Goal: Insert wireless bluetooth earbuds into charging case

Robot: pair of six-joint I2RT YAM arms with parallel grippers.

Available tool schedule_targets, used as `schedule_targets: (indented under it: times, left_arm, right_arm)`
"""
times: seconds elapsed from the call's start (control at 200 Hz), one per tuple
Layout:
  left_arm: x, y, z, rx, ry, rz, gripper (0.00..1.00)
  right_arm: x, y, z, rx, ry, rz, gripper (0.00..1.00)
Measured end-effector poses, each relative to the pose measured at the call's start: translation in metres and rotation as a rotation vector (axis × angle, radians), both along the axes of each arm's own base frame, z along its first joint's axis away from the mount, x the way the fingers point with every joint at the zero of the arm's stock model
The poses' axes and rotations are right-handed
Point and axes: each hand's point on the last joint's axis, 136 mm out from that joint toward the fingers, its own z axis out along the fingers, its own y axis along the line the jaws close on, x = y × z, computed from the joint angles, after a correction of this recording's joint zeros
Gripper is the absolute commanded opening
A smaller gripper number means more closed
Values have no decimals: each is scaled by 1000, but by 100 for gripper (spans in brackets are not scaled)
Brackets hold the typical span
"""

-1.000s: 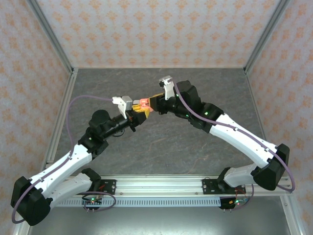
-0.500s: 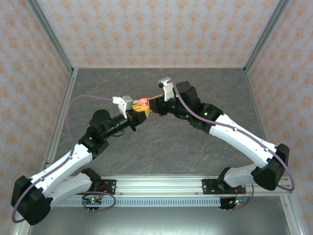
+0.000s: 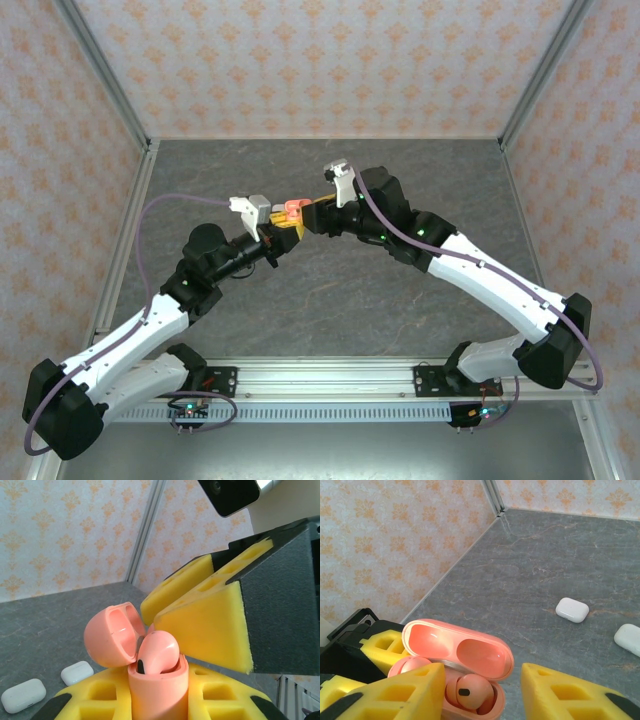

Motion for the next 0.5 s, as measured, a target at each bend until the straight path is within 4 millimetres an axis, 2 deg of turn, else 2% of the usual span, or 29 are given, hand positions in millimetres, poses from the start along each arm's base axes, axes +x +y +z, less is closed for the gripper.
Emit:
schedule_targets:
  times: [0.34, 0.5]
  left_arm:
    - [0, 0, 5, -10, -16, 1, 0]
    - [0, 0, 5, -12, -20, 0, 0]
  right_arm:
    - [3, -3, 19, 32, -8, -19, 81]
    - [12, -21, 31, 68, -4, -68, 87]
